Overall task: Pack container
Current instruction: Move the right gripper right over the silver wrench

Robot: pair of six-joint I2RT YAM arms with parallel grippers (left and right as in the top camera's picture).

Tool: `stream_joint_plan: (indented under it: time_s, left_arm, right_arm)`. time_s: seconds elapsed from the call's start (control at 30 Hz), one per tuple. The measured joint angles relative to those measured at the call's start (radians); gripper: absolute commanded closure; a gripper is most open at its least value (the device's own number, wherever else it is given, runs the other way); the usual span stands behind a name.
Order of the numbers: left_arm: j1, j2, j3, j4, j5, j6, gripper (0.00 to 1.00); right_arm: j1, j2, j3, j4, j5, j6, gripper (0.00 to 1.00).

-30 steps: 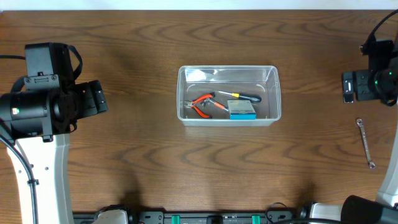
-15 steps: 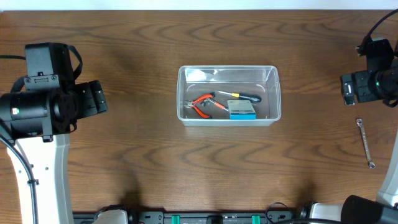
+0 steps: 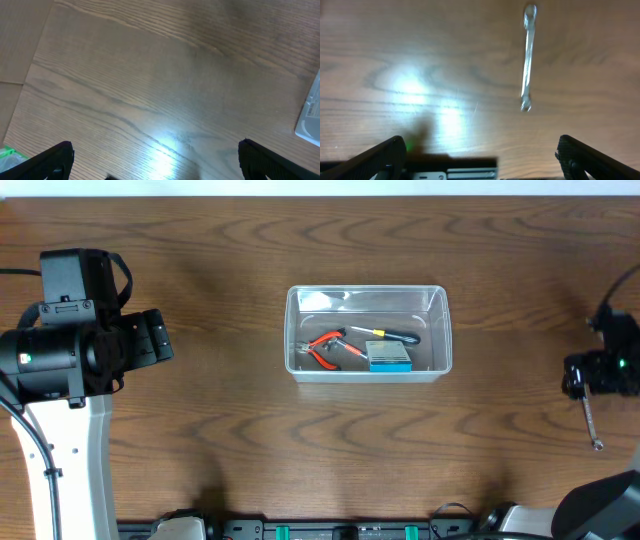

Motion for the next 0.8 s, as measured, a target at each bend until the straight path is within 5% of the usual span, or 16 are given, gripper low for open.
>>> stream_joint_plan:
  time_s: [0.4, 0.8]
  left_arm:
    - [0.0, 0.0, 0.0, 0.0, 0.0, 0.0, 0.02]
    - [0.0, 0.0, 0.0, 0.0, 0.0, 0.0, 0.02]
  right_arm:
    - [-0.147, 0.0, -0.201, 0.323, 0.003, -0.085, 0.01]
    - [-0.187, 0.02, -0.231, 0.434, -0.073, -0.153, 0.01]
